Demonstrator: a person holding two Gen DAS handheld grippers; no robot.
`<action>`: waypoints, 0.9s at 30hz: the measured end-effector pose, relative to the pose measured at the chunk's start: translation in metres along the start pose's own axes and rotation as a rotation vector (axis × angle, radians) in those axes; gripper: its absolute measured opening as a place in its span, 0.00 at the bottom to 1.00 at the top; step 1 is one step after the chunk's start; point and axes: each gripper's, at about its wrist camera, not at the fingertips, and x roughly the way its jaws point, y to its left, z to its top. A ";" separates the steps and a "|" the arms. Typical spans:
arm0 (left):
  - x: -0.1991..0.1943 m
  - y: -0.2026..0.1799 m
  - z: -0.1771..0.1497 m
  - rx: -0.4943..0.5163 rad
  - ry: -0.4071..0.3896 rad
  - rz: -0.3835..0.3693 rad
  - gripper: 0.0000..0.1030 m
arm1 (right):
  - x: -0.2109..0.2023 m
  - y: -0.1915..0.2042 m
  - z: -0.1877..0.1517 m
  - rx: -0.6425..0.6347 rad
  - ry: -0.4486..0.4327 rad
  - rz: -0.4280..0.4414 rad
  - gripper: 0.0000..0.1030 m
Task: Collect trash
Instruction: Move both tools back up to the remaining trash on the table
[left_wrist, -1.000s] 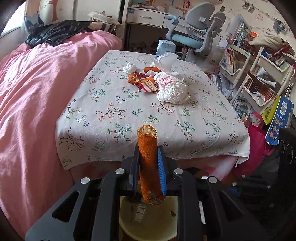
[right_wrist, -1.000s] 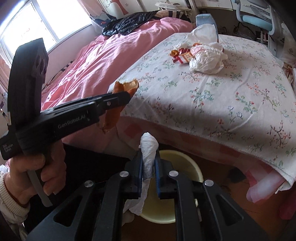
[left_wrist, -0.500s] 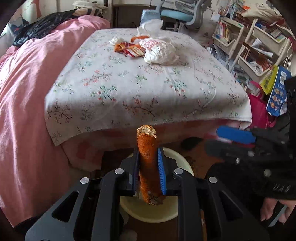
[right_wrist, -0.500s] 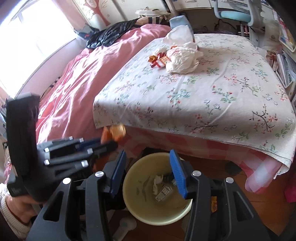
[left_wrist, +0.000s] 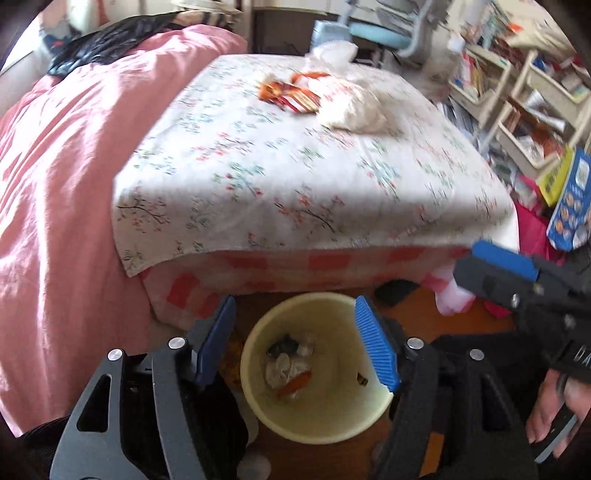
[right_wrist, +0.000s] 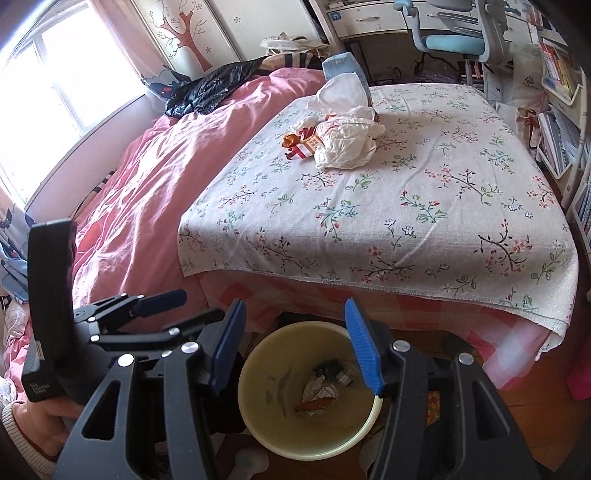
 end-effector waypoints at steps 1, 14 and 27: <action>-0.001 0.002 0.002 -0.010 -0.009 0.002 0.63 | 0.001 0.001 0.000 -0.003 0.002 -0.001 0.53; -0.005 0.016 0.007 -0.076 -0.048 0.028 0.65 | 0.005 0.006 -0.003 -0.030 0.016 -0.012 0.54; -0.014 0.032 0.015 -0.161 -0.104 0.037 0.65 | 0.003 0.009 -0.002 -0.035 0.000 -0.013 0.54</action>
